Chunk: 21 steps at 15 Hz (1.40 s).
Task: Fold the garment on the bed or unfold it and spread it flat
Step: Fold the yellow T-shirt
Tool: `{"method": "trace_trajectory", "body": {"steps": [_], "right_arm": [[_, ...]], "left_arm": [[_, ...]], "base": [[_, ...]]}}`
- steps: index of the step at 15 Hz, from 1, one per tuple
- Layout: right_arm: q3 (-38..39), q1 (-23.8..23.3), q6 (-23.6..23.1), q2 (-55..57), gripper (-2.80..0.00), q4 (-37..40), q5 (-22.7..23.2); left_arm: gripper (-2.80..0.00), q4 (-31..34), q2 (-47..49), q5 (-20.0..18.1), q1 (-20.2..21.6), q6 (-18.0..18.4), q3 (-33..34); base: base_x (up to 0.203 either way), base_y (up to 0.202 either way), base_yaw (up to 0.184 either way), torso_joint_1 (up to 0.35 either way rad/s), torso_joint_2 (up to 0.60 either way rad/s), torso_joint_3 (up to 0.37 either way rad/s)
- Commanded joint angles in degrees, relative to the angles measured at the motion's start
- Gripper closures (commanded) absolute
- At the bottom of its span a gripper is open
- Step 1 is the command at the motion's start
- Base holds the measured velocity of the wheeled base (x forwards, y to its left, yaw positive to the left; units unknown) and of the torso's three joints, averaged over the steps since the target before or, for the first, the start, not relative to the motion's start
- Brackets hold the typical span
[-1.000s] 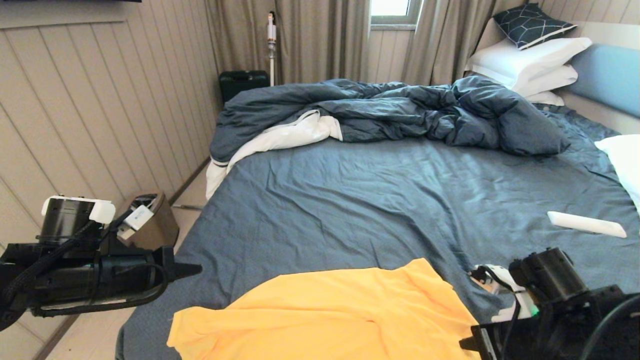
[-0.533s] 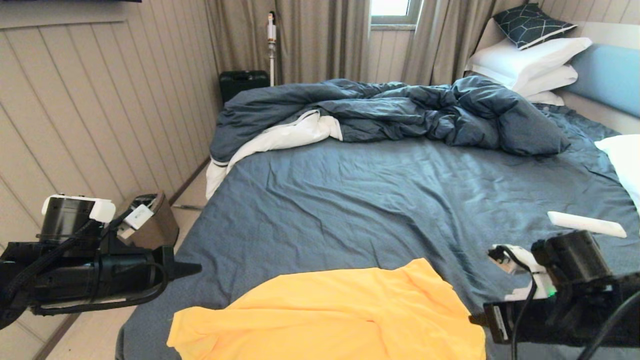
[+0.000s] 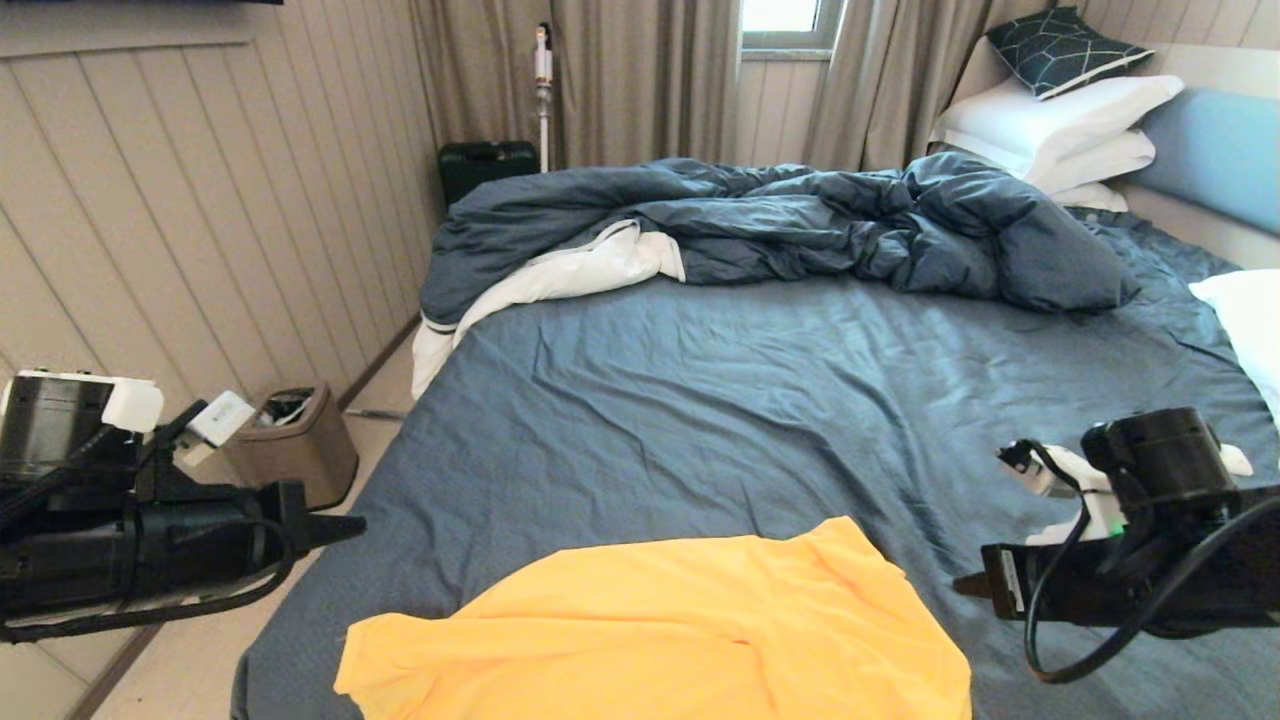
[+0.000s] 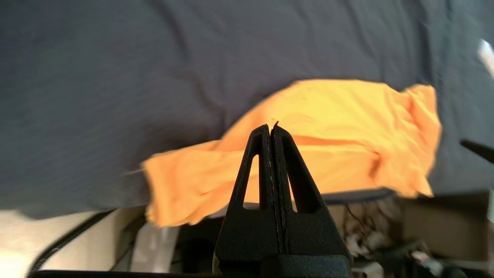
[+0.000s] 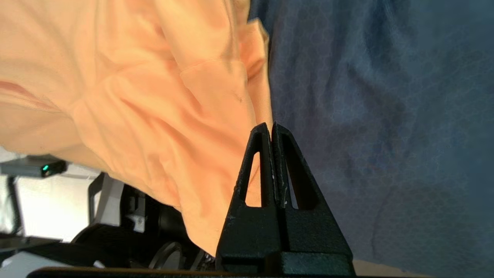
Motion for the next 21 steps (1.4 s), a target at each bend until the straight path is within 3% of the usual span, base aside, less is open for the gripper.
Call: {"method": "trace_trajectory", "body": {"steps": [1, 2, 3, 6, 13, 17, 21], "right_arm": [[0.3, -0.6, 0.1, 4.2, 0.00, 0.0, 1.1], [0.5, -0.8, 0.0, 5.9, 0.00, -0.1, 1.8], [0.9, -0.8, -0.1, 6.7, -2.80, -0.3, 2.1], [1.6, -1.0, -2.6, 6.8, -2.80, -0.5, 5.1], [0.9, -0.5, -2.6, 3.8, -2.80, -0.3, 5.6], [0.1, 0.6, -3.3, 5.3, -2.80, -0.5, 10.5], [-0.9, 0.7, -3.4, 9.4, -2.80, -1.5, 11.0]], "left_arm": [[0.00, 1.1, -3.7, 1.5, 0.1, 0.5, 0.2], [0.00, 1.8, -4.4, 1.5, 0.1, 0.6, 0.2], [0.00, 2.5, -4.6, 1.6, 0.1, 0.6, 0.1], [0.00, 3.1, -4.6, 1.6, 0.1, 0.5, -0.1], [0.00, 5.2, -2.6, 1.7, 0.1, 0.2, 0.3], [0.00, 6.8, -2.5, 5.6, 0.2, 0.1, -1.6], [0.00, 9.2, -2.9, 5.9, 0.2, 0.1, -3.5]], "base": [[0.000, 0.000, 0.000, 0.000, 0.00, 0.000], [0.000, 0.000, 0.000, 0.000, 0.00, 0.000], [0.000, 0.000, 0.000, 0.000, 0.00, 0.000], [0.000, 0.000, 0.000, 0.000, 0.00, 0.000], [0.000, 0.000, 0.000, 0.000, 0.00, 0.000], [0.000, 0.000, 0.000, 0.000, 0.00, 0.000], [0.000, 0.000, 0.000, 0.000, 0.00, 0.000]]}}
